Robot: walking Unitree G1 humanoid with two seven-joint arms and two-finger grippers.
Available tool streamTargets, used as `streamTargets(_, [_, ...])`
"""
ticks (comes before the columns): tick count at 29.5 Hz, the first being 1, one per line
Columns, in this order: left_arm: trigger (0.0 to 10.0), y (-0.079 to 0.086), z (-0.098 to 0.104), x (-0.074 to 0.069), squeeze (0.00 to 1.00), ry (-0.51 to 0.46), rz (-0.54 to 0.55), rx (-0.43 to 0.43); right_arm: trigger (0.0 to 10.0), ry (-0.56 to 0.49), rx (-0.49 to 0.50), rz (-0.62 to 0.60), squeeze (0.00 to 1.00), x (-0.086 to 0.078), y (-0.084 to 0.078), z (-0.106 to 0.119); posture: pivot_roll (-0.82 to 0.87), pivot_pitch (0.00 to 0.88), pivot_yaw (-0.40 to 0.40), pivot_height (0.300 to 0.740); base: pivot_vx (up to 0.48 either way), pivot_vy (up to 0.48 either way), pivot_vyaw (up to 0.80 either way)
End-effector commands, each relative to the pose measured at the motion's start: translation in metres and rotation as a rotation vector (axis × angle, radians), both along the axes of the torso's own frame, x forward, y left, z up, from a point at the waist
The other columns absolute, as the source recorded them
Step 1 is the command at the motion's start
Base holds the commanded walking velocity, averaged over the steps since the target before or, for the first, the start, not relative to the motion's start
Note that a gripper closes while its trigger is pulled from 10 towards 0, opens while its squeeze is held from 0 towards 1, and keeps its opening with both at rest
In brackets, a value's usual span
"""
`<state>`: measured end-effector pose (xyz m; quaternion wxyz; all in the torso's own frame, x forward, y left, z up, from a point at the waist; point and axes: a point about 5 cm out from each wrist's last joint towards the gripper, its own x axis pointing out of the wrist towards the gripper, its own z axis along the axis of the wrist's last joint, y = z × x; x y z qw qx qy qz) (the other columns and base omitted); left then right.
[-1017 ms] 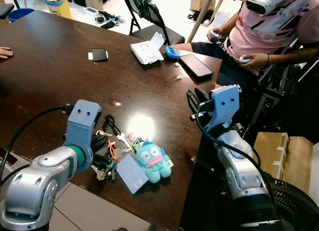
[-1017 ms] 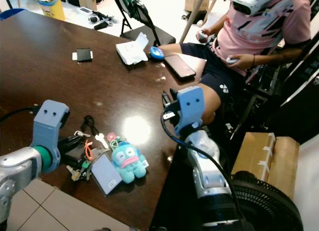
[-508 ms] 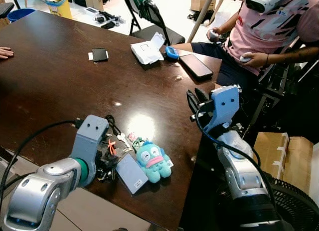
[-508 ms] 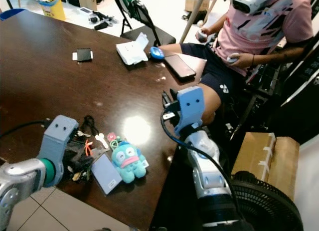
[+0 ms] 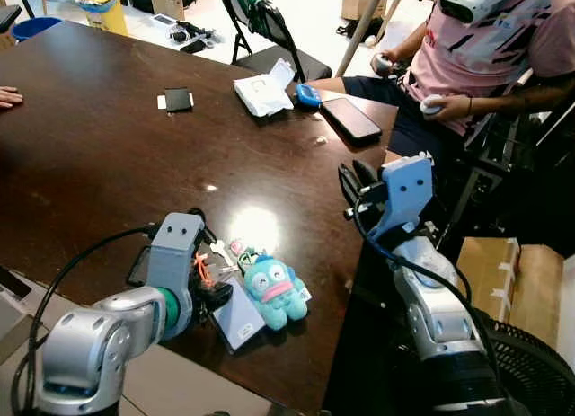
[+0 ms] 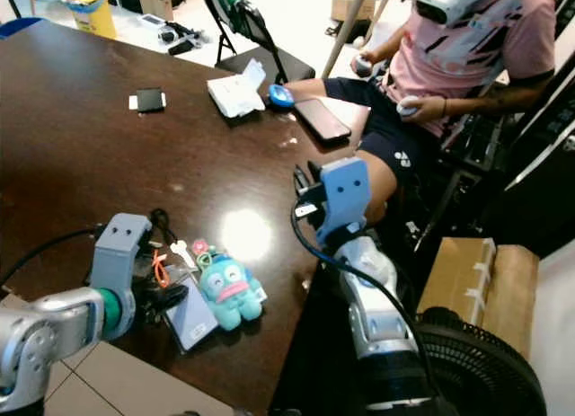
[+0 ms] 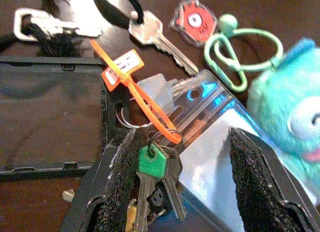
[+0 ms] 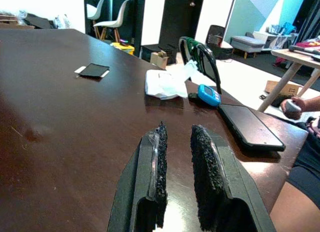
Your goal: Hang keys on a hook
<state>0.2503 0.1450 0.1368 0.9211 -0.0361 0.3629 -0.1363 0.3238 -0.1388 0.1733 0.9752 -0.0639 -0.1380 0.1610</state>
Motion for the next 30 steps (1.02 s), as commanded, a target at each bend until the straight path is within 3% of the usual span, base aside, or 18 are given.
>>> streamTargets(1, [10.0, 0.004, -0.004, 0.002, 0.00, 0.022, 0.048, 0.018, 10.0, 0.016, 0.001, 0.001, 0.00, -0.003, 0.001, -0.006, 0.11, 0.000, 0.064, 0.740, 0.000, 0.000, 0.00])
streamTargets(4, [10.0, 0.005, -0.005, 0.003, 0.00, 0.024, 0.054, 0.020, 10.0, 0.016, 0.002, 0.001, 0.00, -0.003, 0.001, -0.006, 0.11, 0.000, 0.064, 0.740, 0.000, 0.000, 0.00])
streamTargets(5, [9.2, 0.005, -0.006, 0.004, 0.00, 0.026, 0.063, 0.024, 10.0, 0.018, 0.003, 0.001, 0.00, -0.003, 0.001, -0.006, 0.11, 0.000, 0.064, 0.740, 0.000, 0.000, 0.00])
streamTargets(6, [4.5, 0.006, -0.006, 0.005, 0.00, 0.027, 0.070, 0.029, 10.0, 0.018, 0.003, 0.001, 0.00, -0.003, 0.001, -0.006, 0.11, 0.000, 0.067, 0.740, 0.000, 0.000, 0.00])
streamTargets(9, [4.1, 0.007, -0.007, 0.005, 0.00, 0.027, 0.075, 0.035, 10.0, 0.019, 0.004, 0.001, 0.00, -0.003, 0.001, -0.007, 0.11, 0.000, 0.067, 0.740, 0.000, 0.000, 0.00])
streamTargets(10, [1.3, 0.008, -0.007, 0.006, 0.00, 0.027, 0.082, 0.040, 10.0, 0.020, 0.005, 0.000, 0.00, -0.004, 0.002, -0.007, 0.11, 0.000, 0.068, 0.740, 0.000, 0.000, 0.00])
streamTargets(11, [1.3, 0.008, -0.007, 0.006, 0.00, 0.027, 0.082, 0.040, 10.0, 0.020, 0.005, 0.000, 0.00, -0.004, 0.002, -0.007, 0.11, 0.000, 0.068, 0.740, 0.000, 0.000, 0.00])
streamTargets(12, [0.0, 0.009, -0.007, 0.006, 0.00, 0.027, 0.085, 0.043, 10.0, 0.020, 0.006, -0.001, 0.00, -0.004, 0.002, -0.007, 0.11, 0.000, 0.069, 0.740, 0.000, 0.000, 0.00])
streamTargets(25, [0.0, 0.013, -0.007, 0.008, 0.00, 0.021, 0.122, 0.052, 10.0, 0.023, 0.011, 0.000, 0.00, -0.004, 0.003, -0.008, 0.11, 0.000, 0.072, 0.740, 0.000, 0.000, 0.00])
streamTargets(30, [0.0, 0.017, 0.006, 0.015, 0.00, -0.086, 0.166, 0.053, 10.0, 0.022, 0.012, 0.000, 0.00, -0.004, 0.003, -0.008, 0.12, 0.005, 0.070, 0.740, 0.000, 0.000, 0.00])
